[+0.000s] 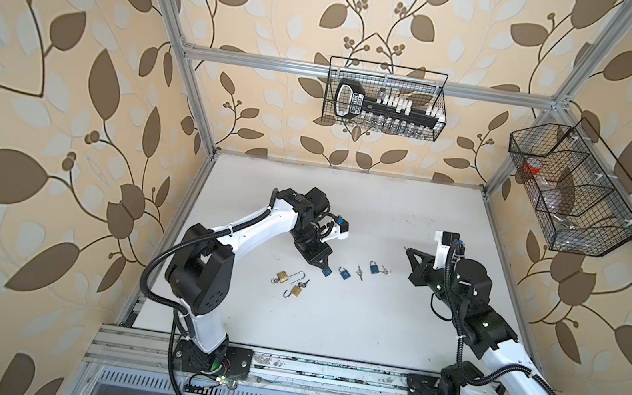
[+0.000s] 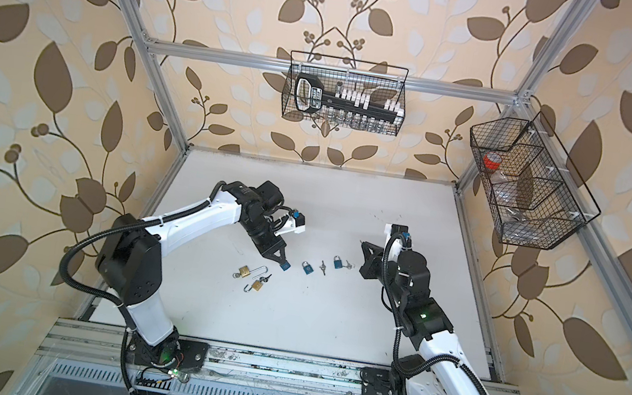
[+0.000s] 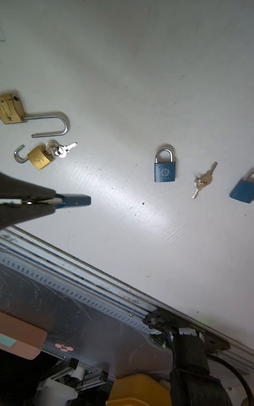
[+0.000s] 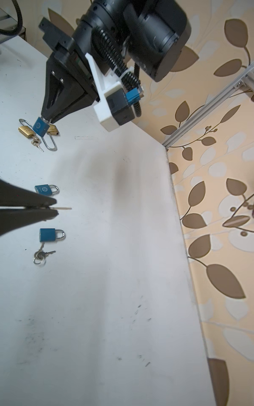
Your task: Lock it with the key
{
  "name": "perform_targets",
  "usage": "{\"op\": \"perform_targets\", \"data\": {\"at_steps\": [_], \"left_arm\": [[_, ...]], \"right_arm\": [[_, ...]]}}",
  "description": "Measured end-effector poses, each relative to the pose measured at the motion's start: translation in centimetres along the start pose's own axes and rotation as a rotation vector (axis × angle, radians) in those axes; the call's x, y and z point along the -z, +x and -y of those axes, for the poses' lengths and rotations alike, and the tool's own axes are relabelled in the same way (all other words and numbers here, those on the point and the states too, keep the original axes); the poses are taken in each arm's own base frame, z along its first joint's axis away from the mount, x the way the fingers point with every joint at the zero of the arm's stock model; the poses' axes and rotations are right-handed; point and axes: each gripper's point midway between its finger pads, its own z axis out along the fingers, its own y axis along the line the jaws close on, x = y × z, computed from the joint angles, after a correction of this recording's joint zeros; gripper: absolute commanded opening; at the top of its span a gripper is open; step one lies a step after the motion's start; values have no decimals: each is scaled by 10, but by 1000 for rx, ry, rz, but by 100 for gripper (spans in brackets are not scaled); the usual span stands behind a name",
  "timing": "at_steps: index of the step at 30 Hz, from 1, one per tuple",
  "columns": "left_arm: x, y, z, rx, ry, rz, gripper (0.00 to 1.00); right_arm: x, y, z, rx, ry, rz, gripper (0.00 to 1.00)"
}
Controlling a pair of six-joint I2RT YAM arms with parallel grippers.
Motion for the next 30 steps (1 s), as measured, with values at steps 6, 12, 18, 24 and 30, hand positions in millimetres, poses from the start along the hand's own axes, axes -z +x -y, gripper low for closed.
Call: {"op": "perform_targets", "data": {"at_steps": [6, 12, 18, 24, 30], "left_arm": [[-37, 17, -18, 62, 39, -131, 0], [-53, 19, -23, 71, 77, -178, 0], [-57, 11, -22, 56, 95, -176, 0], [-66, 9, -32, 61, 83, -200, 0], [-68, 11, -36, 65, 71, -226, 10]], "right_arm": [[-2, 3, 2, -34, -14, -12, 0], [-5, 5, -1, -47, -41, -25, 0], [-5, 5, -5, -58, -61, -26, 0], [-4, 6, -5, -67, -67, -22, 0], [-3, 11, -4, -68, -66, -27, 0]]}}
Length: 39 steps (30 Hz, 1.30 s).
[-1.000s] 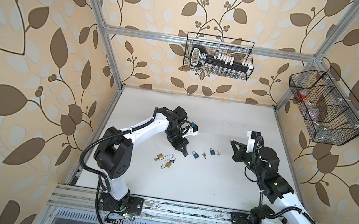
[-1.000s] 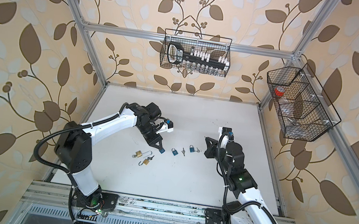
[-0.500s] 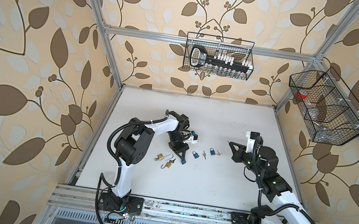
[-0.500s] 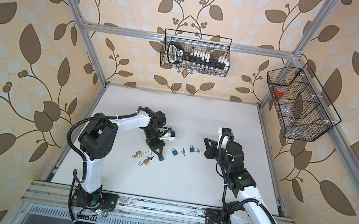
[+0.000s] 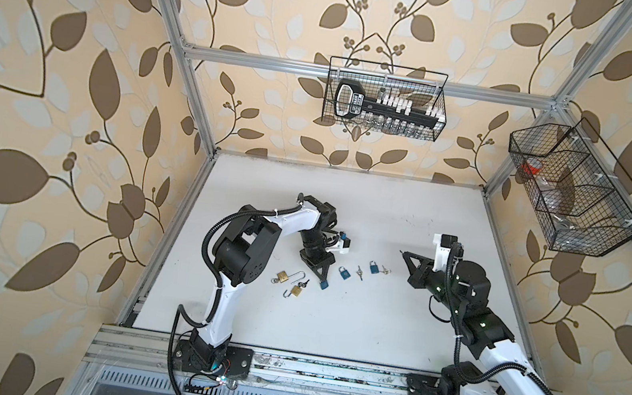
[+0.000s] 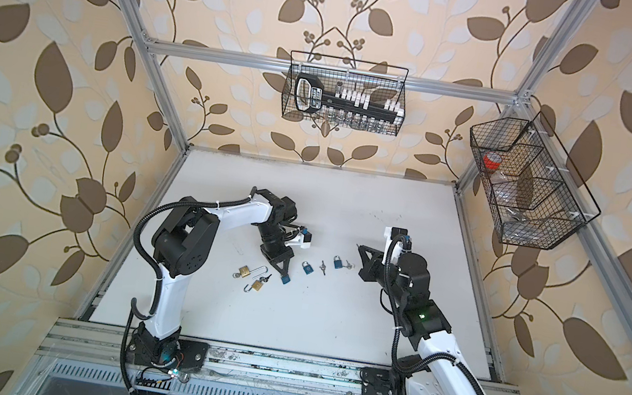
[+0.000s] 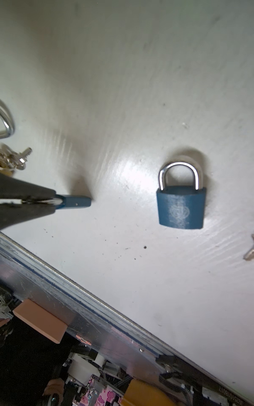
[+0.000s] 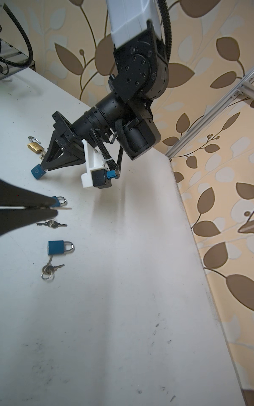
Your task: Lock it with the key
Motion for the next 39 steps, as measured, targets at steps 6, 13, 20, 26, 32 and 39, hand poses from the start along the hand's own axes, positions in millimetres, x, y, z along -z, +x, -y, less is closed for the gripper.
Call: {"op": "perform_targets", "data": {"at_steps": [6, 13, 20, 26, 32, 39], "left_arm": [[-2, -2, -9, -13, -32, -13, 24], [-5, -4, -15, -10, -53, -24, 34], [0, -7, -18, -7, -82, -9, 48], [61, -22, -6, -71, -227, 208, 59], [175, -11, 22, -109, -392, 647, 65], [237, 29, 0, 56, -403, 983, 67]], "right_arm": [[1, 0, 1, -1, 1, 3, 0], [1, 1, 1, 4, -1, 0, 0], [3, 3, -3, 43, -21, -8, 0], [-1, 17, -19, 90, -75, -59, 0], [-16, 65, -61, 177, -168, -189, 0], [-37, 136, -92, 290, -209, -339, 0]]}}
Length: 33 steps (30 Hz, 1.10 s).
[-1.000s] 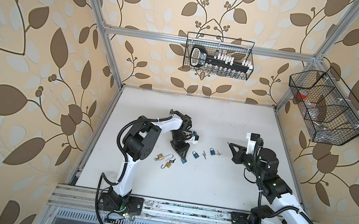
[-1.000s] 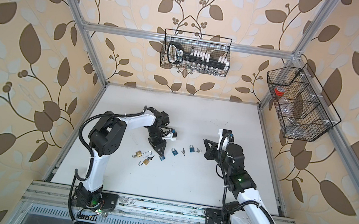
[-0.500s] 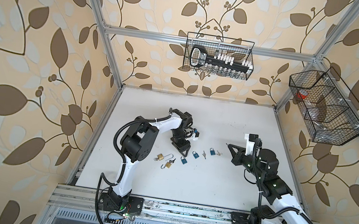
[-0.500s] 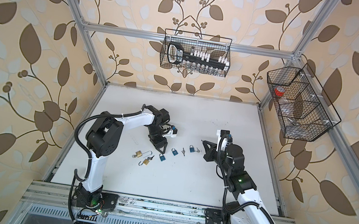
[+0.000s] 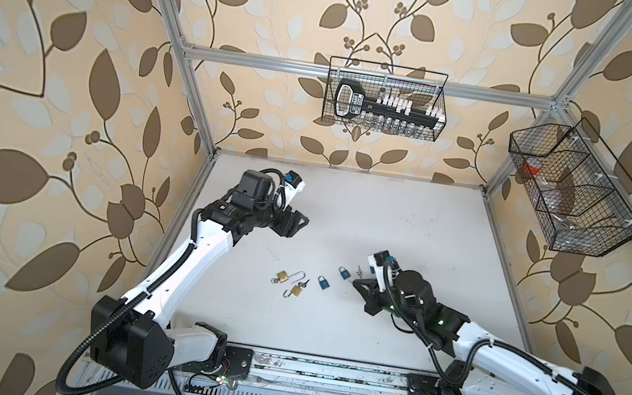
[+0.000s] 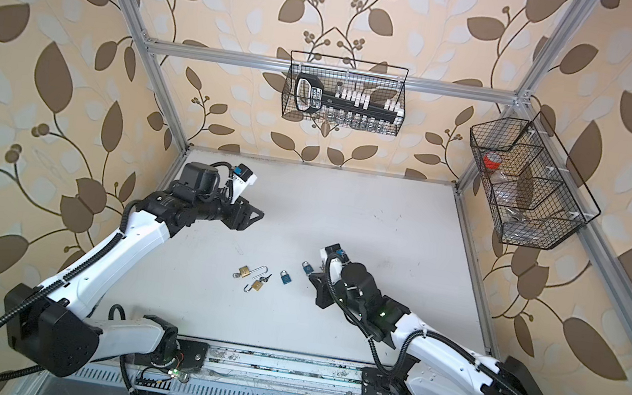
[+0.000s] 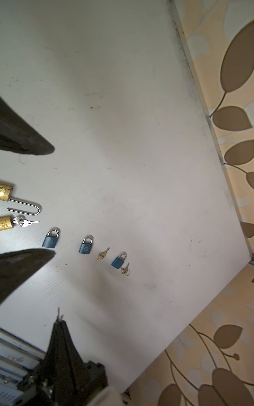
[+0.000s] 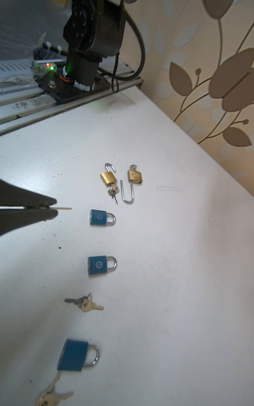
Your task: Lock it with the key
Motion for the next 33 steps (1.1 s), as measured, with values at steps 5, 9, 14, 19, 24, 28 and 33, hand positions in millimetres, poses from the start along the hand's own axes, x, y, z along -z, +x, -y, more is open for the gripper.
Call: {"op": "perform_targets", "data": {"at_steps": [5, 9, 14, 19, 24, 28, 33], "left_arm": [[7, 9, -31, 176, 32, 59, 68], [8, 8, -27, 194, 74, 73, 68], [8, 9, -20, 208, 118, 67, 68], [10, 8, -17, 240, 132, 58, 69], [13, 7, -14, 281, 136, 61, 71], [18, 5, -10, 302, 142, 74, 74], [19, 5, -7, 326, 157, 74, 79]], "right_arm": [[-27, 28, 3, 30, 47, -71, 0], [-47, 45, 15, 35, 104, -129, 0], [-73, 38, 15, 41, 136, -140, 0], [-90, 22, 16, 44, 169, -109, 0], [-101, 17, 23, 48, 219, -100, 0], [-112, 23, 29, 51, 248, -131, 0], [-114, 25, 30, 46, 255, -146, 13]]}}
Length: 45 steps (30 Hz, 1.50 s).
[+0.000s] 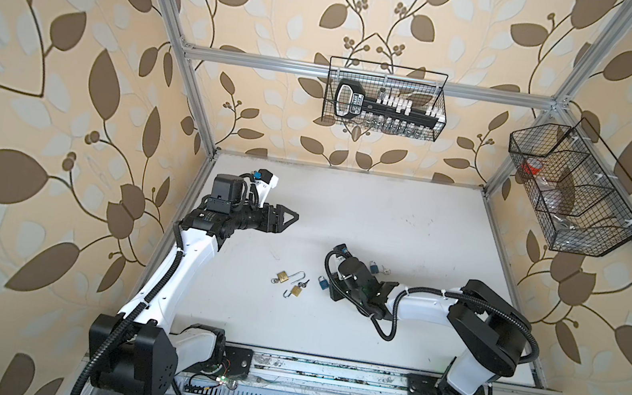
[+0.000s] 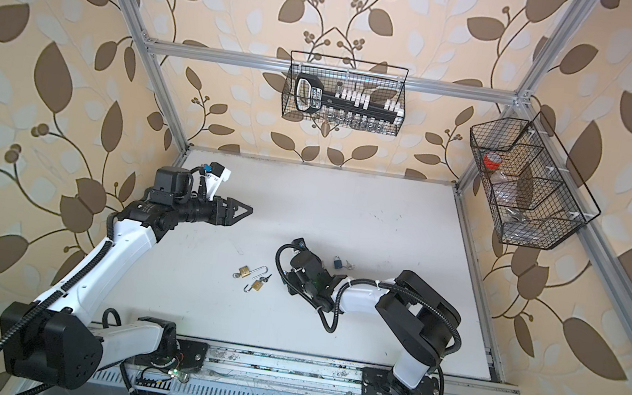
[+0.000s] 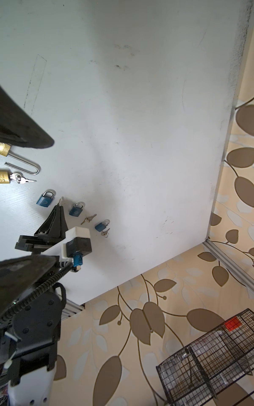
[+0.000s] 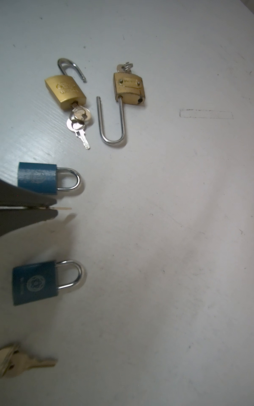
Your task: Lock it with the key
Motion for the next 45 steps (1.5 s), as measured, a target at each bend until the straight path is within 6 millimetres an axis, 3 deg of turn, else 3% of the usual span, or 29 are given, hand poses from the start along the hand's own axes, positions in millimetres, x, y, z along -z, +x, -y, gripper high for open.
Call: {"op": "perform_targets", "data": {"at_steps": [5, 10, 16, 23, 28, 31, 35, 40, 45], "left_arm": [[-2, 5, -2, 41, 0, -11, 81], [-4, 6, -6, 84, -8, -17, 83], [-8, 7, -16, 160, -42, -18, 84], [0, 8, -40, 231, -136, 16, 84], [16, 16, -47, 238, -246, 38, 81], [28, 28, -39, 218, -302, 57, 80], [20, 55, -25, 202, -300, 18, 80], [8, 90, -40, 309, -329, -49, 79], [6, 81, -43, 360, -320, -4, 79]], "right_arm": [[3, 0, 3, 3, 17, -7, 19], [17, -17, 1, 1, 8, 40, 21], [41, -35, -24, 82, -52, 116, 29], [42, -8, -68, 229, -138, 74, 33], [32, 17, -82, 346, -206, 6, 38], [33, 19, -89, 429, -246, 5, 45], [38, 4, -101, 536, -294, 86, 50], [51, -21, -117, 689, -396, 218, 58], [53, -16, -113, 879, -506, 222, 56]]}}
